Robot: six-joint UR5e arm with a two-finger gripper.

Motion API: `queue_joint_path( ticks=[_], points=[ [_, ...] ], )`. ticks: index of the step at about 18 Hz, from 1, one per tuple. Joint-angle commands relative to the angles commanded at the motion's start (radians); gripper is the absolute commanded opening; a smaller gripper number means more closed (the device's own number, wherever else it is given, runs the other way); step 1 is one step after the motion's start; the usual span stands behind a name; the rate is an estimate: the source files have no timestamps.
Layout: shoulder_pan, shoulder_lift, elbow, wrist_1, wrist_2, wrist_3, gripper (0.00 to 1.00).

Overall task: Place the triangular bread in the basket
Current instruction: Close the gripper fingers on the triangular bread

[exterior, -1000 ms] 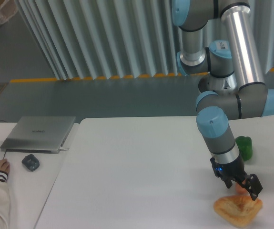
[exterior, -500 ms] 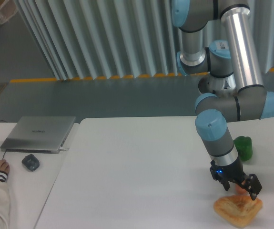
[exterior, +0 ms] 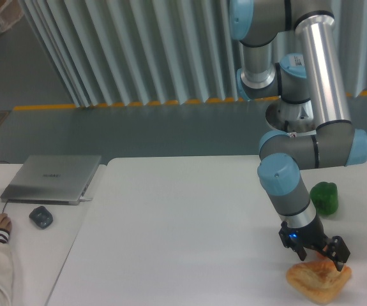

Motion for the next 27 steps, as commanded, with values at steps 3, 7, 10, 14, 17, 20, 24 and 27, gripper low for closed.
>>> queue_joint_path(
  ticks=[3,7,10,14,17,20,24,27],
  points=[
    [0.002,0.008,0.002,0.000,-0.005,-0.003,1.00],
    [0.000,-0.002,0.008,0.000,-0.003,-0.006,1.00],
    [0.000,-0.014,0.012,0.000,-0.002,-0.018,1.00],
    [0.000,-0.026,0.026,0.002,0.003,-0.043,1.00],
    [-0.002,-0.028,0.028,0.000,0.003,-0.049,0.70],
    [-0.002,-0.029,0.025,0.000,0.003,-0.052,0.61],
    [-0.003,-0.025,0.023,0.000,0.003,-0.055,0.45],
    [-0.002,-0.014,0.026,-0.002,-0.006,-0.049,0.40]
  ],
)
